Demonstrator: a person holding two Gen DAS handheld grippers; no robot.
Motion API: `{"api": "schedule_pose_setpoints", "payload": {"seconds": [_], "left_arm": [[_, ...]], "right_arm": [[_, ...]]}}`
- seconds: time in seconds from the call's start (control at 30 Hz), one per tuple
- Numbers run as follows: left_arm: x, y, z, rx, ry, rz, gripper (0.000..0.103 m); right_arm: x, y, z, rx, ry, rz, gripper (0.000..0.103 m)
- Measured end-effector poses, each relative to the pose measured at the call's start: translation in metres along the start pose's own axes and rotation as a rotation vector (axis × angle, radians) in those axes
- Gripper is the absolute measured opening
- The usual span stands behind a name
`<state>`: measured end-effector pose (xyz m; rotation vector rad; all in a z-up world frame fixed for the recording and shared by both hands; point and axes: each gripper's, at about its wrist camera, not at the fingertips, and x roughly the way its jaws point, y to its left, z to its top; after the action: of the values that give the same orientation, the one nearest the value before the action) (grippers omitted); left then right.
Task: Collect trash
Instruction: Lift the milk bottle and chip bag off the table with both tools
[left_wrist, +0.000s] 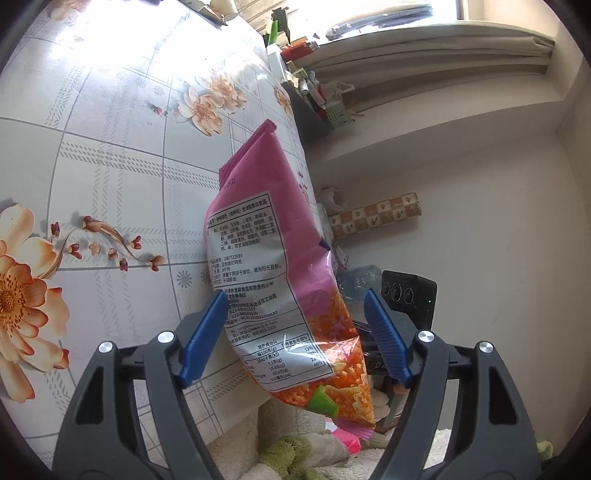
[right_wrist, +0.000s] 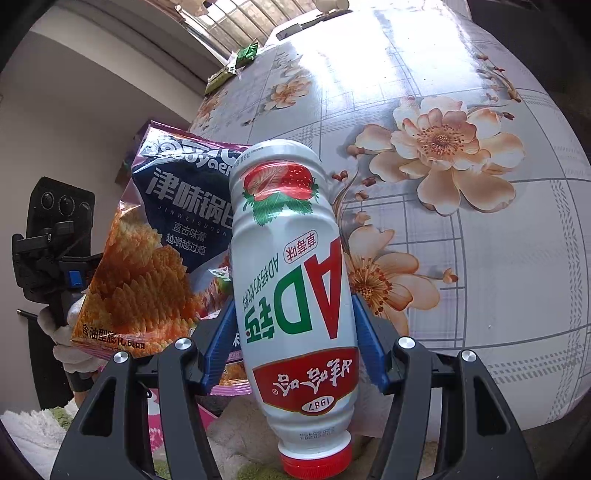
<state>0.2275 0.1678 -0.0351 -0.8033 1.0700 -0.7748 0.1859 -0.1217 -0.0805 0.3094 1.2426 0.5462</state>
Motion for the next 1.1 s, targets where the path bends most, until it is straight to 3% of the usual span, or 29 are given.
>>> {"api": "schedule_pose_setpoints", "payload": {"seconds": [0.2, 0.33, 0.4, 0.5, 0.57, 0.63, 0.7, 0.77, 0.9, 1.1], "left_arm": [[-0.009, -0.021, -0.005, 0.057, -0.04, 0.133, 0.077], [0.003, -0.025, -0.008, 0.163, -0.088, 0.449, 0.077], [0.006, -0.017, -0.011, 0.17, -0.07, 0.53, 0.077], [0.009, 0.006, -0.016, 0.082, -0.02, 0.505, 0.075], [0.013, 0.017, -0.02, 0.045, 0.003, 0.498, 0.064], [0.014, 0.013, -0.025, 0.091, -0.023, 0.535, 0.058], [0.019, 0.01, -0.03, 0.119, -0.021, 0.561, 0.042], [0.026, 0.007, -0.034, 0.146, -0.02, 0.591, 0.034], [0.031, -0.006, -0.041, 0.238, -0.047, 0.682, 0.022], [0.03, -0.02, -0.049, 0.309, -0.074, 0.717, 0.014]], "right_arm": [[0.003, 0.011, -0.001, -0.007, -0.019, -0.038, 0.059], [0.004, 0.016, -0.003, -0.015, -0.032, -0.052, 0.059], [0.004, 0.017, -0.005, -0.015, -0.039, -0.058, 0.059], [0.003, 0.016, -0.006, -0.005, -0.047, -0.056, 0.059], [0.003, 0.015, -0.007, 0.002, -0.05, -0.055, 0.059], [0.002, 0.014, -0.008, 0.008, -0.055, -0.056, 0.059], [0.002, 0.013, -0.008, 0.016, -0.062, -0.059, 0.059], [0.0, 0.011, -0.008, 0.026, -0.07, -0.063, 0.059], [-0.006, 0.003, -0.007, 0.053, -0.088, -0.062, 0.059], [-0.016, -0.006, -0.008, 0.076, -0.109, -0.068, 0.058]]}}
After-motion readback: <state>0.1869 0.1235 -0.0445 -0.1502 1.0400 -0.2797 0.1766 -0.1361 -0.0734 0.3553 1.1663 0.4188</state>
